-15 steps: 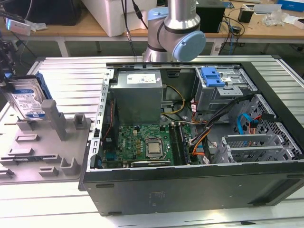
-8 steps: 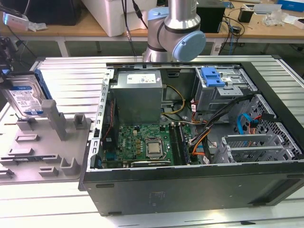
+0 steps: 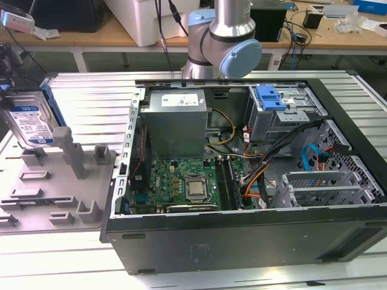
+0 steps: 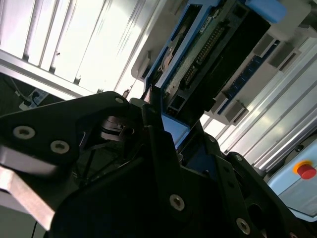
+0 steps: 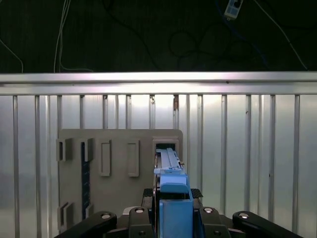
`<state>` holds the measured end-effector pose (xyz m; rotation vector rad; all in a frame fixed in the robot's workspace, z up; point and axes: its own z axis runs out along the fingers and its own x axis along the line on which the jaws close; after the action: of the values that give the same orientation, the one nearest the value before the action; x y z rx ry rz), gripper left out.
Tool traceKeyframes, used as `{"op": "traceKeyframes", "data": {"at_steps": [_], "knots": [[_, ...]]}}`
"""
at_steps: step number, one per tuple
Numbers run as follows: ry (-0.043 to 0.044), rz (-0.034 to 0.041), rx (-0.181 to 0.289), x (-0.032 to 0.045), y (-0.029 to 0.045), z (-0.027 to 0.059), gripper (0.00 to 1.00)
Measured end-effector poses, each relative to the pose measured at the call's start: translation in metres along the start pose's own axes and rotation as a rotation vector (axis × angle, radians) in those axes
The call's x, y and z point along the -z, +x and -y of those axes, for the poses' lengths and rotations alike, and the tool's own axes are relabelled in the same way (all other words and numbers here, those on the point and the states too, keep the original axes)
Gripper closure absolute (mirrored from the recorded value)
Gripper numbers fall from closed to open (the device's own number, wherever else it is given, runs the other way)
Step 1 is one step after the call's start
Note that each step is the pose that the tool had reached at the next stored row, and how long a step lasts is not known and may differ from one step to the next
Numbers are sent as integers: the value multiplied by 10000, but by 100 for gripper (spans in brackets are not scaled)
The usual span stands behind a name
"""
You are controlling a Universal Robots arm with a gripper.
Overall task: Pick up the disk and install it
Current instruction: 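Pick up the disk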
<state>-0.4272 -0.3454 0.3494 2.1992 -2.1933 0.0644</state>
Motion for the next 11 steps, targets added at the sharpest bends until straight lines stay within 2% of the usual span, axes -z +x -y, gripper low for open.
{"op": "traceKeyframes", "data": {"at_steps": [11], "knots": [[0,0,0,119,6,0,64]]}}
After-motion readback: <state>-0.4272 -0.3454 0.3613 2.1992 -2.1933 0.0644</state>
